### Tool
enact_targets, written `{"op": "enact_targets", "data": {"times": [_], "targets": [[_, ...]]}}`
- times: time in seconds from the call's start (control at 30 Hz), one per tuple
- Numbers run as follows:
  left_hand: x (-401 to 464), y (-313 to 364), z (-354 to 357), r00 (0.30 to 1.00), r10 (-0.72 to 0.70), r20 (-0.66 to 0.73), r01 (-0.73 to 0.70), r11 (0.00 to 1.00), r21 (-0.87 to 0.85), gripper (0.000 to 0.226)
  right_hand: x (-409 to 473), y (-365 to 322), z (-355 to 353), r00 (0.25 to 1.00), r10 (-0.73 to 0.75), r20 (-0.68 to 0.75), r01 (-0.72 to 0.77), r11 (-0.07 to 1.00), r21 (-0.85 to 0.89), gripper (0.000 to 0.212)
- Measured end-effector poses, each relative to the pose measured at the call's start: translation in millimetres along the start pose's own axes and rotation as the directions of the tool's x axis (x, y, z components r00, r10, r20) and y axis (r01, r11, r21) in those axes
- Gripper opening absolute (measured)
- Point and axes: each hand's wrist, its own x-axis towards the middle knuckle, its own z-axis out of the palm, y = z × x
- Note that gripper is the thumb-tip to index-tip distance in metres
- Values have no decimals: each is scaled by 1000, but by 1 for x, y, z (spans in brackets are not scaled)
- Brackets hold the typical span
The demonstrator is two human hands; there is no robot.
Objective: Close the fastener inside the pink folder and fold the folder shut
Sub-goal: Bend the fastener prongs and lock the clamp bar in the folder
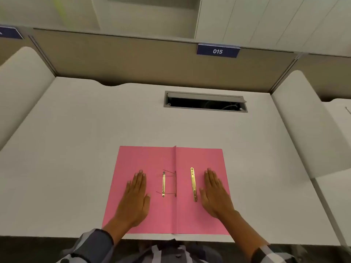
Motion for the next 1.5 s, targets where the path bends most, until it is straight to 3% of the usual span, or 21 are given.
{"op": "enact_targets", "data": {"times": [0.2,0.5,0.63,0.77,0.9,1.1,1.5], "targets": [[-4,-4,15,991,-51,122,47,998,34,74,-5,3,8,995,19,96,-18,1000,-6,73],[-5,-3,14,994,-45,104,43,999,25,78,2,-8,-1,993,60,106,-62,998,15,76],[-2,2,5,997,-67,-49,59,989,-139,62,25,-19,-21,998,70,-2,-70,995,77,58],[4,15,-5,968,-133,-213,55,940,-338,40,48,-28,-35,997,52,55,-61,983,174,76],[3,28,-3,967,-226,-120,144,866,-478,33,61,-34,-38,994,20,105,-35,989,143,84],[3,37,5,968,-252,-14,193,775,-601,28,71,-38,-41,990,7,138,-17,997,71,89],[15,48,10,942,-329,64,258,593,-763,18,81,-43,-50,979,7,202,-14,999,34,88]]}}
